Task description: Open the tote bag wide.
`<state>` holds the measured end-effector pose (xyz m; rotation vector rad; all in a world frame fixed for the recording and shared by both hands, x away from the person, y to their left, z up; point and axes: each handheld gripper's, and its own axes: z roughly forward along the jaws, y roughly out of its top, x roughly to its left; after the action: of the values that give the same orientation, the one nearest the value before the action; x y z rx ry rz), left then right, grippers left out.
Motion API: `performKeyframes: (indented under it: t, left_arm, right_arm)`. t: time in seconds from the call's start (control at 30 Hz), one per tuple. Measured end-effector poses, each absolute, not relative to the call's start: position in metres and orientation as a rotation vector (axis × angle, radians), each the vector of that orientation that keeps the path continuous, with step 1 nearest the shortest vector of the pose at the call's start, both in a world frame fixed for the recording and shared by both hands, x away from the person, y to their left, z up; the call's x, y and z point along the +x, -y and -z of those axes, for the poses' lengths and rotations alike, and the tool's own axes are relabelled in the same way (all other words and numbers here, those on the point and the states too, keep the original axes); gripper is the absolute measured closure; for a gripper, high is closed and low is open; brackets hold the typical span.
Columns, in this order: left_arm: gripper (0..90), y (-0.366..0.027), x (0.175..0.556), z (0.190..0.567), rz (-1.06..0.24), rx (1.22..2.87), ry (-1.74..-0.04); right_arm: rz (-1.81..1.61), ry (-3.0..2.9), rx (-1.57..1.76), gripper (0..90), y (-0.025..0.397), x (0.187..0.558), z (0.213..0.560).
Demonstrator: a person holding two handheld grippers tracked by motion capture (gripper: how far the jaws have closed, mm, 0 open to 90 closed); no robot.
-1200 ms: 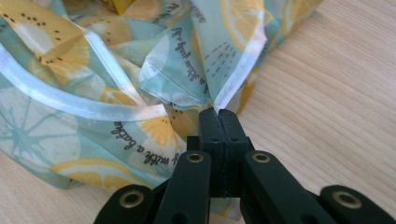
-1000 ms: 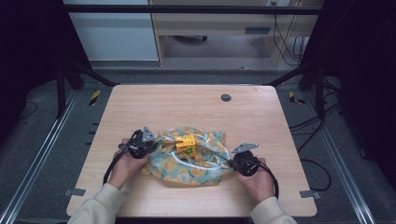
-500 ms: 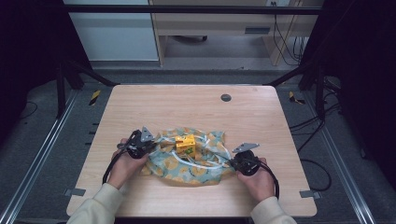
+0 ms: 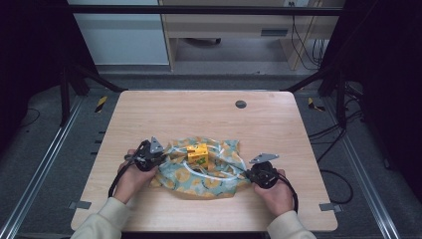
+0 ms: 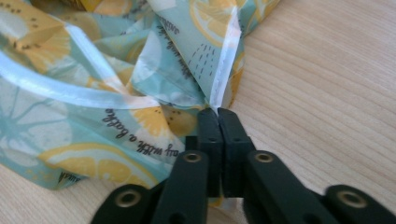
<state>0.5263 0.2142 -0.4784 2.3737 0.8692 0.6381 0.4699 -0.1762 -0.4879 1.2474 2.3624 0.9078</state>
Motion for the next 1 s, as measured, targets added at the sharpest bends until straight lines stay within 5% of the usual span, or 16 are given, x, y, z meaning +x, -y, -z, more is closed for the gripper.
performKeyframes:
  t: [0.07, 0.1, 0.2, 0.53, 1.0]
  left_arm:
    - [72.5, -0.215, 0.524, 0.474, -0.658, 2.348, -0.877]
    - [65.1, -0.217, 0.521, 0.469, -0.677, 2.321, -0.877]
    - [53.8, -0.219, 0.519, 0.461, -0.675, 2.272, -0.896]
    - [33.6, -0.22, 0.506, 0.422, -0.693, 2.125, -0.862]
    - [19.6, -0.278, 0.493, 0.411, -0.684, 2.106, -1.016]
  right_arm:
    - [-0.925, -2.35, 1.255, 75.6, 0.178, 0.469, 0.488]
    - [-0.966, -2.297, 1.282, 62.7, 0.182, 0.467, 0.484]
    - [-1.032, -2.231, 1.282, 50.5, 0.187, 0.464, 0.477]
    - [-1.175, -2.089, 1.178, 21.3, 0.184, 0.455, 0.449]
    - [-1.095, -1.927, 1.392, 10.5, 0.234, 0.457, 0.45]
